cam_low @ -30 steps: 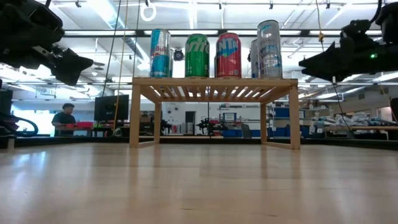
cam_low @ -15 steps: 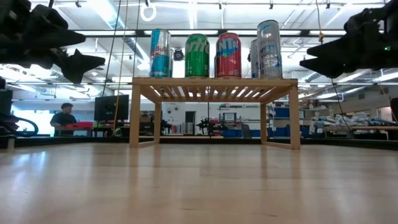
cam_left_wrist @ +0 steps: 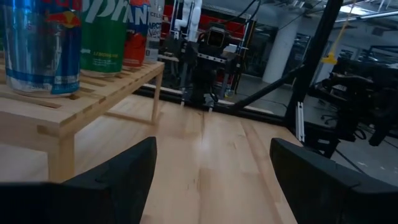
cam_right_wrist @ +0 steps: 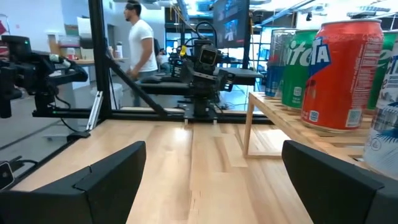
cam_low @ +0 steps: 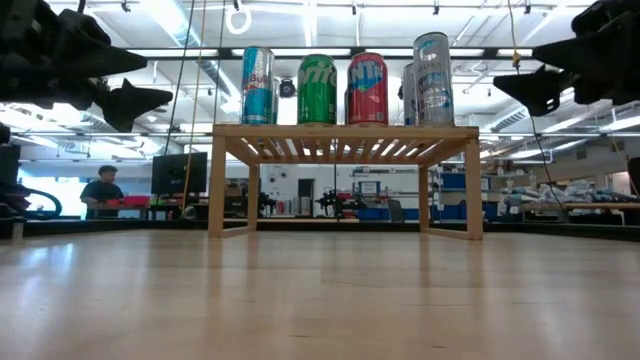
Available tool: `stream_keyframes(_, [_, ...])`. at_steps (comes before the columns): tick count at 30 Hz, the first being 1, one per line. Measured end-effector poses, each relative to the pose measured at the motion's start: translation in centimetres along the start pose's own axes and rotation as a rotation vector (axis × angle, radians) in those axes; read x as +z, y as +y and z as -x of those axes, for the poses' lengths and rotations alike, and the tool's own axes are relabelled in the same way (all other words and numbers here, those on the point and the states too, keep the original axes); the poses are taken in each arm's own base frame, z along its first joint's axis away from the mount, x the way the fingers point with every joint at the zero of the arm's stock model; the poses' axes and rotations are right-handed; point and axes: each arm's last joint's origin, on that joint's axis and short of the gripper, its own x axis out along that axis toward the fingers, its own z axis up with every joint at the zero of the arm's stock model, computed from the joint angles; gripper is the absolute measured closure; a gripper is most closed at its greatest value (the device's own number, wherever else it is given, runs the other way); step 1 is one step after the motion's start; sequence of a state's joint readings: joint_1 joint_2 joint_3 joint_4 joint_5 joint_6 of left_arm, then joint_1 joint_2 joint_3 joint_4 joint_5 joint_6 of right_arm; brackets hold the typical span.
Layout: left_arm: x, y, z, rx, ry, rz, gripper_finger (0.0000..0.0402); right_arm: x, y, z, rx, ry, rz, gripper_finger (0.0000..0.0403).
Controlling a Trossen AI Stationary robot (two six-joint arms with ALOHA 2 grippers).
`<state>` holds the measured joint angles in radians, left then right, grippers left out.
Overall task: Place canned beverage on shelf
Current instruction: Return to home Position
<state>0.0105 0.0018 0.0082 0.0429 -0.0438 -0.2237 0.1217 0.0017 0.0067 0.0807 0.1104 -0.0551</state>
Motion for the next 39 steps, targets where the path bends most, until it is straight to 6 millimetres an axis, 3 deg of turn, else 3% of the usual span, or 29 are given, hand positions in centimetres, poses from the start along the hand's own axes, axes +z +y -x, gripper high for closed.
stream_keyframes(39, [-0.09,0.01,-0.03,0.001,0.007,-0.001,0.0086,-0.03,-0.05,-0.02,-0.005,0.004,0.001,0.0016])
